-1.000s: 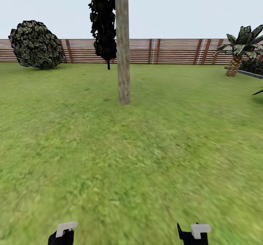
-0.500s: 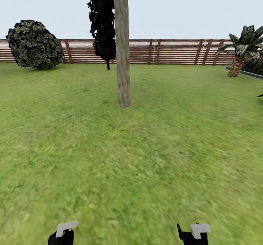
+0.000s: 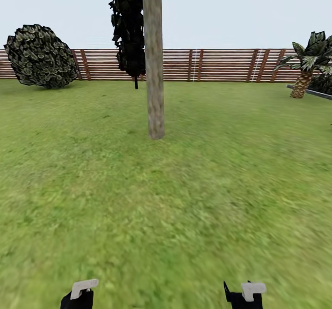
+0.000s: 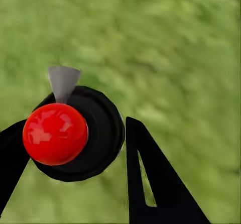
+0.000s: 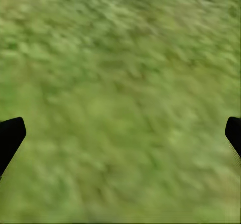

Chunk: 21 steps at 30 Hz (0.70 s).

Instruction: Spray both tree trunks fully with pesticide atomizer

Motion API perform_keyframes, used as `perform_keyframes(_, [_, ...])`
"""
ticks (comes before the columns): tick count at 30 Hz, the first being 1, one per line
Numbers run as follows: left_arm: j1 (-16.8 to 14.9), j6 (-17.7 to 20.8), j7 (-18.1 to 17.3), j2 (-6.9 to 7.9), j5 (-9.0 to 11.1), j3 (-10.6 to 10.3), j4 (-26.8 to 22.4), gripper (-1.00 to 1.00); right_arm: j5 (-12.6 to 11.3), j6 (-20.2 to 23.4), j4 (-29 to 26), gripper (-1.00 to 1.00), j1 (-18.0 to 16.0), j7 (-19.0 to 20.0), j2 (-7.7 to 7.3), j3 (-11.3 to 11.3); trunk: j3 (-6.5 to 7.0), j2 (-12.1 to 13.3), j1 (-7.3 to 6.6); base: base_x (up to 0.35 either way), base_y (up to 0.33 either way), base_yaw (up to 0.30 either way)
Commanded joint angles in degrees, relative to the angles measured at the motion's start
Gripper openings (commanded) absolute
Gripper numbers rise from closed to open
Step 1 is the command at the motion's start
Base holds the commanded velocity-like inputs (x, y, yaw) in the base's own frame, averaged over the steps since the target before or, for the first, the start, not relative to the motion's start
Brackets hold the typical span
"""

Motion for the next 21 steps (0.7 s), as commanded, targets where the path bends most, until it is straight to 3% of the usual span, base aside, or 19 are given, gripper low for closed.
perform_keyframes(1, [-0.04,-0.2,0.1,0.0,0.06,-0.02,0.05,-1.0,0.06,-0.17,0.05,1.0,-0.02,-0.01,-0.01,0.01,-0.05,-0.02,0.02,0.34,0.0,0.0])
perform_keyframes(21, [-0.04,-0.2,0.1,0.0,0.06,-0.02,0.05,-1.0,0.06,-0.17,0.07,1.0,-0.03,-0.01,-0.01,0.01,-0.05,-0.02,0.02,0.34,0.0,0.0])
